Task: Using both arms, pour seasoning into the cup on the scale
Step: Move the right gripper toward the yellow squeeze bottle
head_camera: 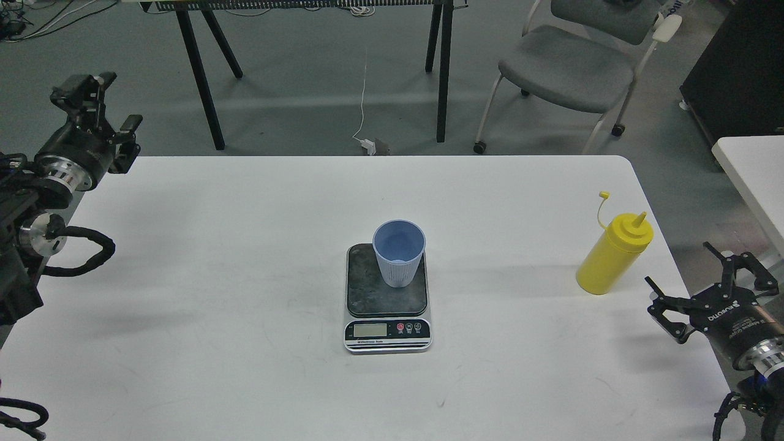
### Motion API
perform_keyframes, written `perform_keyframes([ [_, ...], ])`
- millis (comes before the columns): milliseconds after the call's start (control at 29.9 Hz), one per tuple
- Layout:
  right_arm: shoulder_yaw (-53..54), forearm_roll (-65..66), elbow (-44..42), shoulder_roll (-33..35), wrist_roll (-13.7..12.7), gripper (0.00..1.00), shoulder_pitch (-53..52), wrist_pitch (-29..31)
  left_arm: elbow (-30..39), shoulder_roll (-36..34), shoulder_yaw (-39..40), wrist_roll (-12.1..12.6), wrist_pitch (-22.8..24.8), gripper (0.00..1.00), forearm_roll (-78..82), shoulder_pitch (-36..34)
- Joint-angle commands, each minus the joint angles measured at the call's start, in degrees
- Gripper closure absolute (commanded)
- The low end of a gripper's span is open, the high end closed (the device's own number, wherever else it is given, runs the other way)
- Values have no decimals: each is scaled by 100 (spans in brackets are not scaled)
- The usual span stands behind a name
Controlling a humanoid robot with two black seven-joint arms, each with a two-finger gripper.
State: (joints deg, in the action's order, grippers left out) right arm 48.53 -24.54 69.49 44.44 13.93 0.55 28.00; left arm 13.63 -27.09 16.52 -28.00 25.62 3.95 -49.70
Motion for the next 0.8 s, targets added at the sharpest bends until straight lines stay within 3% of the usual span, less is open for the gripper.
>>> perform_keyframes([
  [0, 8, 55, -32, -224, 75, 0, 15, 0, -1, 2, 0, 0, 5, 18, 0, 49],
  [234, 34, 64, -366, -822, 110, 0, 16, 0, 8, -6, 9, 0, 49, 18, -9, 49],
  [301, 34, 64, -410, -954, 241, 0, 16, 0, 8, -6, 1, 0, 49, 18, -9, 49],
  [769, 201, 134, -419, -1394, 514, 0, -55, 0, 8, -15, 0, 0, 58, 18, 0, 57],
])
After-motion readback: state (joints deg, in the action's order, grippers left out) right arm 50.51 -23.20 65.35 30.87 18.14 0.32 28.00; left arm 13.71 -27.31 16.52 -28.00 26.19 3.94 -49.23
